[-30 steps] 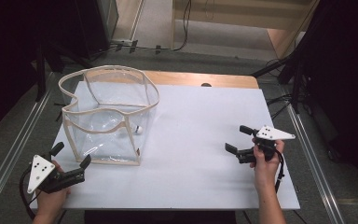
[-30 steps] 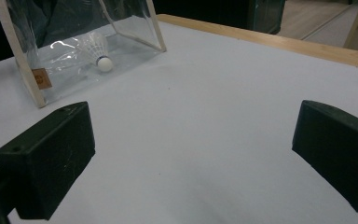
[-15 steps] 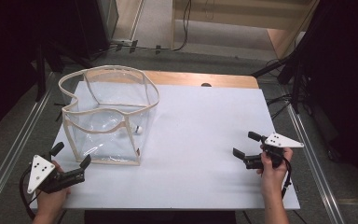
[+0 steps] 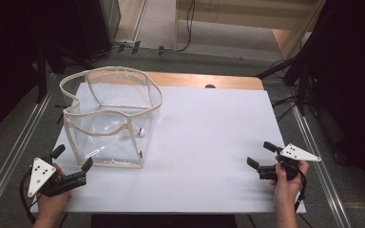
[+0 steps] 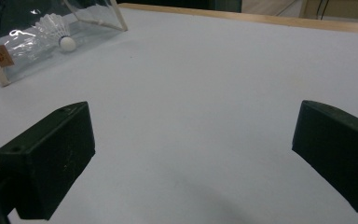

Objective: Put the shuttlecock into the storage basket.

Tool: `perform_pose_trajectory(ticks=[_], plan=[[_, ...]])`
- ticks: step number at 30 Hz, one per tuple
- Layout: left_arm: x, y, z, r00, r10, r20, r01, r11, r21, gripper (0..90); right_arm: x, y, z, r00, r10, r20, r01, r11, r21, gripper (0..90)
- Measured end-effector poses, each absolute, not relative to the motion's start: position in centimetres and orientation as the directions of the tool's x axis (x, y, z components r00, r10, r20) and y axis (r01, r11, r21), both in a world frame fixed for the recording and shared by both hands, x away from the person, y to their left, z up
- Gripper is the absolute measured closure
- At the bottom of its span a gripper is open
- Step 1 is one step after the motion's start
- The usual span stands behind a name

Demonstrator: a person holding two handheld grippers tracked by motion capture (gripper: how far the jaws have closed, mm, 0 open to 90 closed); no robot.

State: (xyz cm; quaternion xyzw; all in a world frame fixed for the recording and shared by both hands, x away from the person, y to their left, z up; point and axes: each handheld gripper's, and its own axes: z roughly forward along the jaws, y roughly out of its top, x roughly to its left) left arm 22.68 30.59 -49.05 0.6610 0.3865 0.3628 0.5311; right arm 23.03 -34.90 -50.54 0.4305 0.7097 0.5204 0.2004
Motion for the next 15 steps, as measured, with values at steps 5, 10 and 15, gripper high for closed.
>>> perform_pose_trajectory(ticks=[5, 10, 15], plan=[[22.7, 30.6, -49.0, 0.439, 0.896, 0.069, 0.124, -0.137, 0.983, 2.3, 22.2, -35.7, -50.6, -0.524, 0.834, 0.171, 0.408, 0.069, 0.910, 0.0], [22.6, 30.6, -49.1, 0.440, 0.896, 0.068, 0.125, -0.136, 0.983, 2.3, 21.5, -36.4, -50.9, -0.504, 0.849, 0.156, 0.410, 0.077, 0.909, 0.0], [22.6, 30.6, -49.1, 0.440, 0.895, 0.068, 0.126, -0.137, 0.983, 2.3, 21.1, -37.0, -51.1, -0.497, 0.854, 0.155, 0.415, 0.077, 0.907, 0.0]])
